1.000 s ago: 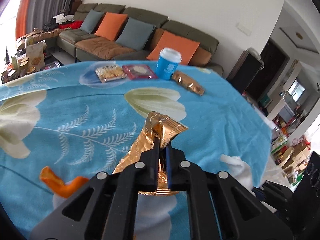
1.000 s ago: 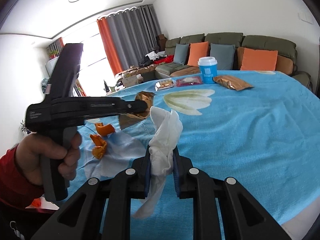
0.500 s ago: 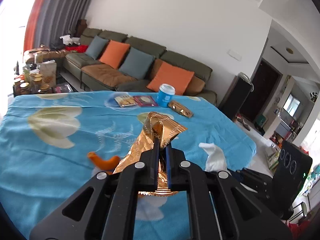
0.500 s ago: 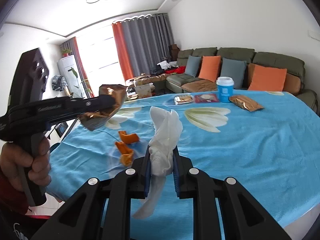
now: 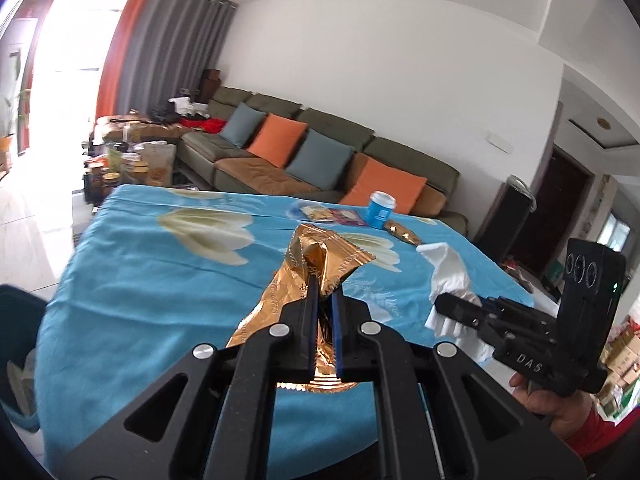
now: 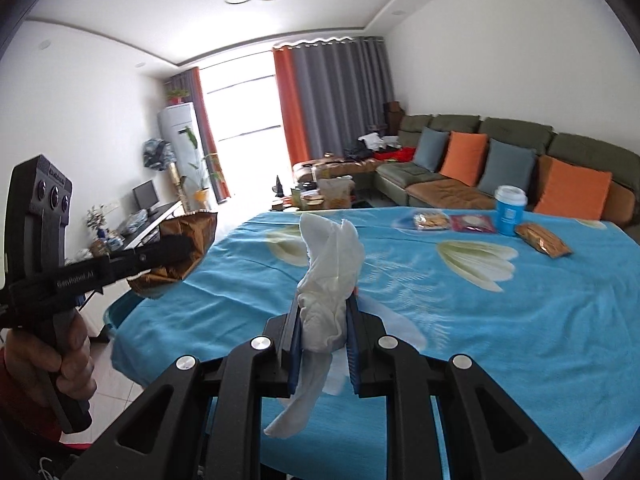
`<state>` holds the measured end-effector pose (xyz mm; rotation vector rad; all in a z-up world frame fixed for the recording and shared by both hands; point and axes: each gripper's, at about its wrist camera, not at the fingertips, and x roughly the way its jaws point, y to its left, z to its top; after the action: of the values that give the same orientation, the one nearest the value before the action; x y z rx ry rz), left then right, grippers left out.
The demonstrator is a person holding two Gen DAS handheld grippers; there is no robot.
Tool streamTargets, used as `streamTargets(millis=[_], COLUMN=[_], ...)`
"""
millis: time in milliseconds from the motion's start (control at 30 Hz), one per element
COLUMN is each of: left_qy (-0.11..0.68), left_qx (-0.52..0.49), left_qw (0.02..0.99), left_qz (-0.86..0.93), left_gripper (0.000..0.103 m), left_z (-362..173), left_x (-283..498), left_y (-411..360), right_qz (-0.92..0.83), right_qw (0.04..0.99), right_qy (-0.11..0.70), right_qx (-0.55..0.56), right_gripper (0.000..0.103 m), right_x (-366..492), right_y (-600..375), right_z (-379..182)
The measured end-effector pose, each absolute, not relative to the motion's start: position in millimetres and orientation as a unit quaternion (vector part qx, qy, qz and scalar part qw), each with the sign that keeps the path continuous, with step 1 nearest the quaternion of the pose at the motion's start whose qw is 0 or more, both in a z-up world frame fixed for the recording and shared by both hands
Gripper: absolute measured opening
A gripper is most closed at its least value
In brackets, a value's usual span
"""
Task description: Collect trash
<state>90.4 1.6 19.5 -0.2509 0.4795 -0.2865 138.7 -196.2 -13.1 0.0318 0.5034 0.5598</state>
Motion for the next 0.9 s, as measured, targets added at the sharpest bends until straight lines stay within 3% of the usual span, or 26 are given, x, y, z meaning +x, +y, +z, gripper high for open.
streamTargets(millis=[900], left_qy=[0.176], left_qx=[-0.163], left_qw=[0.97], left_qz=[0.044], left_gripper=[0.006], left_z=[35], left_x=[-55], left_y=[113], right_qz=[0.438], right_qw=[0.874], right_qy=[0.207], right_qx=[-0.047], right_gripper=[0.017], right_x=[127], right_y=[-67], right_z=[19])
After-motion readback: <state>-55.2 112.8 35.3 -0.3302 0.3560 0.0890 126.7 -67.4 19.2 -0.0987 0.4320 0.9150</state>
